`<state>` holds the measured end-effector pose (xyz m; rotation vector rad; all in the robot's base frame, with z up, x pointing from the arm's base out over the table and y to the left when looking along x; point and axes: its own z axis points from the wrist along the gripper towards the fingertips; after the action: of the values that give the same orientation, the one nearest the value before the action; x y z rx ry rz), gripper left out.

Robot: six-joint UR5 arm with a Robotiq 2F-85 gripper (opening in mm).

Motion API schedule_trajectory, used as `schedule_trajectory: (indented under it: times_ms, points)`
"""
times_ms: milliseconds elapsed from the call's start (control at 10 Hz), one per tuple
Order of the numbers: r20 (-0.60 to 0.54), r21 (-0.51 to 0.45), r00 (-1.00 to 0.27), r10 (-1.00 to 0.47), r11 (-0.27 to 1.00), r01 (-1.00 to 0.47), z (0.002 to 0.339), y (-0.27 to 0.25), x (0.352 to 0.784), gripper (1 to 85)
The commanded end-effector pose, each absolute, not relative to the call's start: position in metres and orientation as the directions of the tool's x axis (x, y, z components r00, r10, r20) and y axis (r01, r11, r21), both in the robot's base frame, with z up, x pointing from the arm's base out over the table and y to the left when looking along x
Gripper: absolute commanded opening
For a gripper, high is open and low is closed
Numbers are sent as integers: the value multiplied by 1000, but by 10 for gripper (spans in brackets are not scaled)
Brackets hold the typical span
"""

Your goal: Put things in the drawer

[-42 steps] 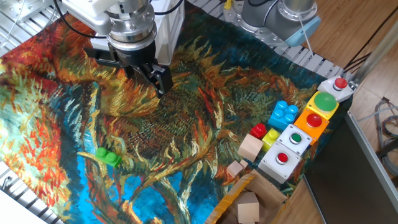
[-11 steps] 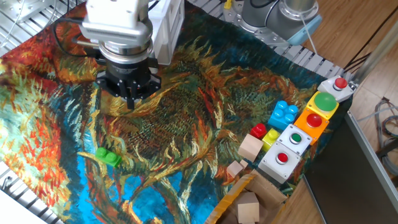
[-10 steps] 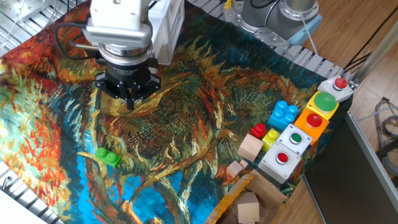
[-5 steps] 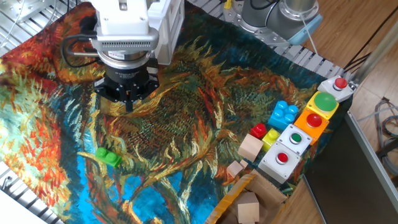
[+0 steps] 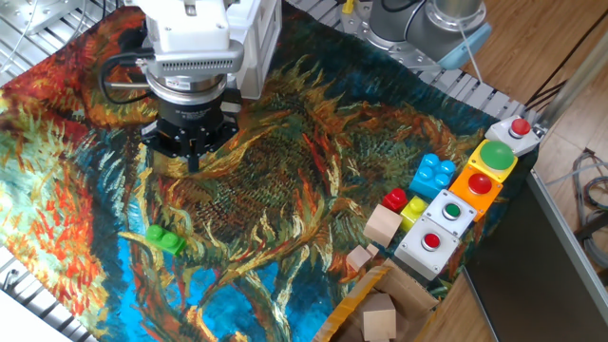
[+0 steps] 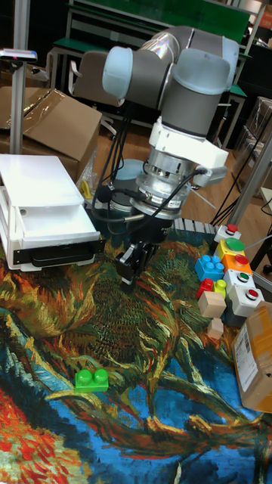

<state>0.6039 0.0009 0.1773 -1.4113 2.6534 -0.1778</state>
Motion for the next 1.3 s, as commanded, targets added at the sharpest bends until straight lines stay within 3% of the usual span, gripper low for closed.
schedule_trajectory:
  times_ms: [0,200,400,600,700,900,1200]
  points:
    - [-101,-105,-562,-821,571,-814,176,14,595,33]
    - [-75,-121,-518,-852,524,-843,176,9,594,183]
    - [-63,-176,-481,-875,484,-857,177,1,609,220]
    - [-20,-123,-405,-914,405,-906,157,2,623,423]
    - [-31,-114,-382,-924,383,-917,147,4,635,463]
    - [-52,-92,-374,-926,377,-921,140,14,638,477]
    - [20,-81,-338,-941,335,-939,141,1,627,477]
